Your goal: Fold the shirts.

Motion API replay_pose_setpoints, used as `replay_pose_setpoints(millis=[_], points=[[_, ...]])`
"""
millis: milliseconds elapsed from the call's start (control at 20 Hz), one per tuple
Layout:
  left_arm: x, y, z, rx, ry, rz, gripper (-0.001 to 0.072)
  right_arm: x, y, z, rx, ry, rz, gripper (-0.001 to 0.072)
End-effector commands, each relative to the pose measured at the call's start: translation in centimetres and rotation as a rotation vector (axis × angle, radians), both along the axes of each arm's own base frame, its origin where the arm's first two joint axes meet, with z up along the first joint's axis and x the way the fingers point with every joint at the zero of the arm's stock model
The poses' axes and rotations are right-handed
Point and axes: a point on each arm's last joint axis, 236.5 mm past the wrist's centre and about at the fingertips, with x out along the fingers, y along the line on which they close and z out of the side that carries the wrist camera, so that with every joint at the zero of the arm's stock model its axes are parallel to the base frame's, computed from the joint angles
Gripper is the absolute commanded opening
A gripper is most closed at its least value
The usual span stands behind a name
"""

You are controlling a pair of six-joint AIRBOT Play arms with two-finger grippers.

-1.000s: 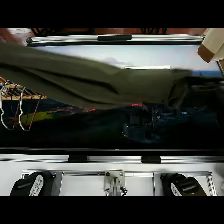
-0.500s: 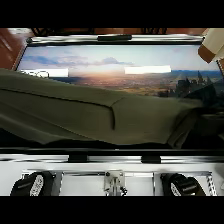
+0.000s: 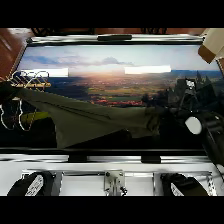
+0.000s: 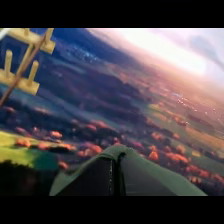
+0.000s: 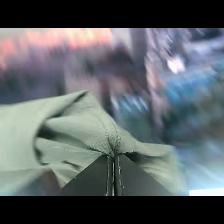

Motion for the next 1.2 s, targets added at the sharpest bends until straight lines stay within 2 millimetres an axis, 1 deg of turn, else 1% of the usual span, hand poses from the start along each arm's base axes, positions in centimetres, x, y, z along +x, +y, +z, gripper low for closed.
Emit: replay_pose_setpoints(millis=[0, 100, 150, 200, 250, 300, 350, 400, 450, 500, 550, 600, 650, 700, 750, 800, 850, 900, 950, 1050, 1150], points=[[2.9, 0.2, -7.9, -0.117, 0.123, 0.038, 0.0034, 5.7, 2.7, -3.9, 0.248, -0.044, -0.193, 0.006], [3.6, -1.3, -11.4, -0.167, 0.208, 0.011, 0.0036, 6.5, 4.1, -7.1, 0.357, 0.032, -0.277, 0.0075], [3.8, -2.4, -12.7, -0.195, 0.244, -0.006, 0.006, 6.8, 4.6, -8.1, 0.401, 0.055, -0.314, 0.0085], [3.8, -3.2, -13.7, -0.212, 0.272, -0.022, 0.0197, 7.1, 4.9, -8.6, 0.435, 0.062, -0.341, 0.0089], [3.6, -3.9, -14.4, -0.22, 0.303, -0.043, 0.045, 7.7, 4.7, -8.2, 0.452, 0.04, -0.356, 0.0322], [3.1, -4.1, -14.5, -0.215, 0.33, -0.073, 0.0681, 8.1, 4.3, -7.2, 0.444, 0.012, -0.342, 0.0578], [2.3, -3.8, -14.5, -0.19, 0.359, -0.113, 0.0716, 8.3, 3.5, -5.8, 0.414, -0.017, -0.304, 0.0579], [1.0, -3.1, -14.3, -0.164, 0.412, -0.153, 0.0715, 8.2, 2.2, -4.3, 0.36, -0.04, -0.248, 0.0579], [-0.9, -2.0, -14.3, -0.144, 0.489, -0.172, 0.0714, 7.6, 0.6, -3.1, 0.3, -0.044, -0.2, 0.0579], [-3.0, -0.8, -14.7, -0.131, 0.574, -0.184, 0.0713, 6.5, -1.3, -2.4, 0.236, -0.019, -0.167, 0.0579], [-5.6, 0.1, -15.3, -0.135, 0.671, -0.19, 0.0711, 4.6, -3.6, -2.2, 0.167, 0.034, -0.147, 0.0579], [-7.9, 0.7, -16.0, -0.14, 0.756, -0.195, 0.0646, 2.2, -5.8, -2.6, 0.104, 0.112, -0.133, 0.0578], [-10.1, 0.7, -16.7, -0.15, 0.824, -0.223, 0.0598, -0.4, -7.4, -3.3, 0.052, 0.201, -0.105, 0.0578], [-11.8, 0.2, -17.5, -0.179, 0.866, -0.245, 0.0603, -2.8, -8.5, -3.9, 0.017, 0.288, -0.059, 0.0578], [-13.4, -0.5, -18.6, -0.209, 0.908, -0.249, 0.0626, -5.0, -9.0, -4.4, 0.009, 0.371, -0.005, 0.0578], [-14.8, -1.5, -19.8, -0.245, 0.94, -0.255, 0.0631, -6.5, -9.0, -4.8, 0.019, 0.425, 0.039, 0.0578], [-16.0, -2.8, -21.0, -0.295, 0.962, -0.268, 0.0696, -7.5, -8.8, -5.0, 0.039, 0.458, 0.066, 0.0578], [-17.0, -4.5, -22.2, -0.354, 0.968, -0.29, 0.0695, -8.1, -8.5, -5.1, 0.063, 0.475, 0.079, 0.0578], [-17.6, -5.8, -23.3, -0.4, 0.958, -0.295, 0.0695, -8.3, -8.1, -5.2, 0.08, 0.479, 0.085, 0.0578], [-18.0, -7.1, -25.3, -0.454, 0.93, -0.252, 0.0691, -8.0, -7.5, -5.1, 0.108, 0.467, 0.087, 0.0578], [-17.9, -7.8, -26.6, -0.491, 0.903, -0.198, 0.0681, -7.7, -6.9, -4.9, 0.134, 0.455, 0.087, 0.0578]])
